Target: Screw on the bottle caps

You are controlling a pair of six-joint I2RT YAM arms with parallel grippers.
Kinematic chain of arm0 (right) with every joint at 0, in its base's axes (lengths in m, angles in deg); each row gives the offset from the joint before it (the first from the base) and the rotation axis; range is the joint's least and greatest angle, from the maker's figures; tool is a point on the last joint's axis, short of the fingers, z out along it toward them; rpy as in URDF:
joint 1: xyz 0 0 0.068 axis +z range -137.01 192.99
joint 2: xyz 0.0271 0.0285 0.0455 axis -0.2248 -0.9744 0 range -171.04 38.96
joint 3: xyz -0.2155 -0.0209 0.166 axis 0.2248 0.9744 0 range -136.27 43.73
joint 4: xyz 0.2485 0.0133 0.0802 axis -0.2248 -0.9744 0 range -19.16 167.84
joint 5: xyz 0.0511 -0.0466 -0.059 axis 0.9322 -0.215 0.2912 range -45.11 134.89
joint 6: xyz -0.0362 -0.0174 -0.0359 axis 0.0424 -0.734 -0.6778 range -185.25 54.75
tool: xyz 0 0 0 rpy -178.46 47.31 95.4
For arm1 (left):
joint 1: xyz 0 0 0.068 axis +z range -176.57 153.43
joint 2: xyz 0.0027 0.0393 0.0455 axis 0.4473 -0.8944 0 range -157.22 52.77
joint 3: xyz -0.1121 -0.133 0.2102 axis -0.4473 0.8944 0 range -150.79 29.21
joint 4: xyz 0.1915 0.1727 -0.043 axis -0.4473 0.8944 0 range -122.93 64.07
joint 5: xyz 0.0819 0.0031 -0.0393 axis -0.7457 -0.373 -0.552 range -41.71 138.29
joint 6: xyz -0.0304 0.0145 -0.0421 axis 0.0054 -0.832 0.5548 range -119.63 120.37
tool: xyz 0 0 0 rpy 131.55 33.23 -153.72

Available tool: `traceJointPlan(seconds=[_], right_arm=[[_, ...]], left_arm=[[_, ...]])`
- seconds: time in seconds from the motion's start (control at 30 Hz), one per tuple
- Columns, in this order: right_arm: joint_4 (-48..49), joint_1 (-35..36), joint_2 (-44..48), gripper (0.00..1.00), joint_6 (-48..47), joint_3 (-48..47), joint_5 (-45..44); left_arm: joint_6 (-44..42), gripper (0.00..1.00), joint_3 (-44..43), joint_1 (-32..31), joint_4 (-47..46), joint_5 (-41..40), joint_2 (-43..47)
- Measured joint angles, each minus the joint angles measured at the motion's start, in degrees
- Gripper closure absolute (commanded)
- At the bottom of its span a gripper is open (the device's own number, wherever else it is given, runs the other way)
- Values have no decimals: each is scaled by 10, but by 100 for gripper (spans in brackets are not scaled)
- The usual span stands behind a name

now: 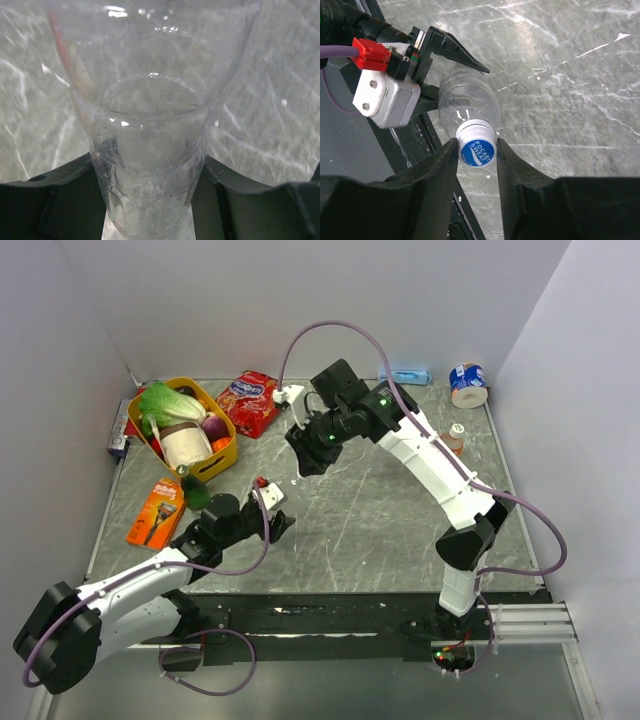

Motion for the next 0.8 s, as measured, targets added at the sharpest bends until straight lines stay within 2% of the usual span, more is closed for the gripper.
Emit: traceJointPlan(seconds=[0.17,0.2,0.27,0.47,0.63,0.8], right_arm=[[-32,0,-10,23,-4,-34,26],[-34,0,-10,8,-6,-36,30],[-40,-5,-8,0,-12,-39,49],[-45,-42,32,0,-52,-2,111],[-53,-64,172,0,-165,133,134],[-26,-49,294,18,-315,162,146]], left_arm=[[2,99,-20,0,-64,1,6],[2,99,-23,0,-78,1,10],[2,99,-25,0,-96,7,16],[2,99,-25,0,-101,31,13],[-8,99,-36,5,-70,75,-1],[-77,99,-72,12,7,145,-12]])
